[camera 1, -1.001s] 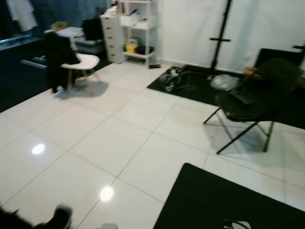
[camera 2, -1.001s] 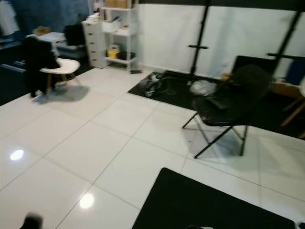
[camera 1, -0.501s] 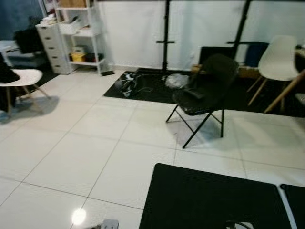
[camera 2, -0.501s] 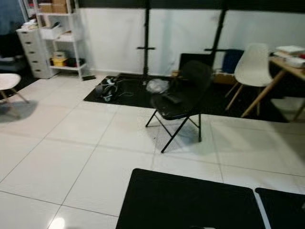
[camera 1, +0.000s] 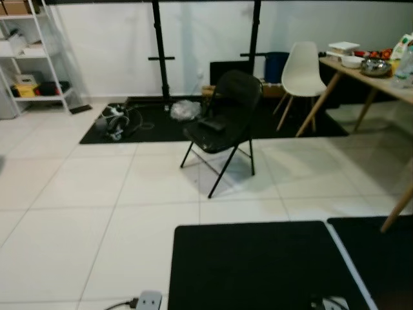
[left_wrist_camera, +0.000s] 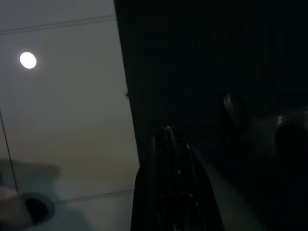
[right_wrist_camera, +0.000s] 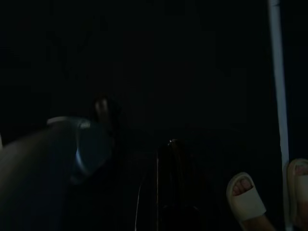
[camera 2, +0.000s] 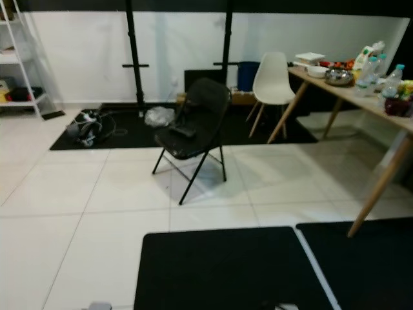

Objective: Restocking fridge

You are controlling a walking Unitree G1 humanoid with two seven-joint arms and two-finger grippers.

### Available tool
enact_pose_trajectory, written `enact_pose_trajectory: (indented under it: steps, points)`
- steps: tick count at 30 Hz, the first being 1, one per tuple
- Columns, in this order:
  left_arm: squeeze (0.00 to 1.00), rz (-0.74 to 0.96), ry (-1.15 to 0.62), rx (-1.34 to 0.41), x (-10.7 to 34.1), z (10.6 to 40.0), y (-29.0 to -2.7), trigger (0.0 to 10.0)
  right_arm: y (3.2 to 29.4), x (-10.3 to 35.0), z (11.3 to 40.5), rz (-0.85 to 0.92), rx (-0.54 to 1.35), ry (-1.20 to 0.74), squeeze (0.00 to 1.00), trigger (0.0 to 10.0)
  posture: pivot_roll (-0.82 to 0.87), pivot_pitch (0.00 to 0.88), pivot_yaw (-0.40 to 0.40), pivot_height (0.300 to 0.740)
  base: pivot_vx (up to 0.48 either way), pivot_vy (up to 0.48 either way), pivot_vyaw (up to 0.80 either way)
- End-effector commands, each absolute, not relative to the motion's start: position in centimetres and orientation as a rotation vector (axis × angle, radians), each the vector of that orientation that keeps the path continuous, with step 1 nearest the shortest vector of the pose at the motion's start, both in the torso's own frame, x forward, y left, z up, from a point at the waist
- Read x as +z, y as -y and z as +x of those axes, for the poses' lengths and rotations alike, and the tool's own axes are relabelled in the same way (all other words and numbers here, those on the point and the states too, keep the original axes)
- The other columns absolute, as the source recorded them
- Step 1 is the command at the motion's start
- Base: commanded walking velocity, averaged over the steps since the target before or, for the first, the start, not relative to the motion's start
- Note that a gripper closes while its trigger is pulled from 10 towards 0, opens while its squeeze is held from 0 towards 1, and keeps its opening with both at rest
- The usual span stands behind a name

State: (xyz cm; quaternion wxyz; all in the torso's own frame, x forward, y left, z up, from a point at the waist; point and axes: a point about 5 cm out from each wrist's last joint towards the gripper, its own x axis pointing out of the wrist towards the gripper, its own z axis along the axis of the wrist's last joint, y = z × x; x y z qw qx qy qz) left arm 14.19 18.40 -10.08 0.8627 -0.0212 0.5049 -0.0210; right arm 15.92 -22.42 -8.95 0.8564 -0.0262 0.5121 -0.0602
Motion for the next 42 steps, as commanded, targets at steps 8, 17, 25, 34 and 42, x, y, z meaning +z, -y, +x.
enact_pose_trajectory:
  steps: [8,17,25,34,42]
  points:
    - [0.00,-0.045,-1.070,-0.036,-10.13,14.12,-18.37,10.0,22.68,-9.03,15.62,-0.073,-0.154,-1.094,0.00,10.0,-0.04,0.000,0.017,0.740,0.000,0.000,-0.30]
    - [1.00,-0.098,-1.063,-0.022,-10.13,14.09,-18.35,10.0,22.42,-8.97,15.87,-0.032,-0.129,-1.079,1.00,10.0,-0.04,0.000,0.017,0.740,0.000,0.000,0.00]
    - [1.00,-0.093,-1.066,-0.011,-10.13,14.03,-18.56,10.0,22.36,-8.96,15.92,-0.034,-0.127,-1.076,1.00,10.0,-0.03,0.000,0.018,0.740,0.000,0.000,0.00]
    - [1.00,-0.081,-1.075,-0.007,-10.16,13.86,-18.88,10.0,22.12,-9.02,15.88,-0.026,-0.115,-1.077,1.00,10.0,-0.04,0.000,0.026,0.740,0.000,0.000,0.00]
    - [1.00,-0.084,-1.073,0.010,-10.14,13.94,-18.96,10.0,22.48,-8.89,16.03,-0.022,-0.141,-1.068,1.00,10.0,-0.05,0.000,0.029,0.740,0.000,0.000,0.00]
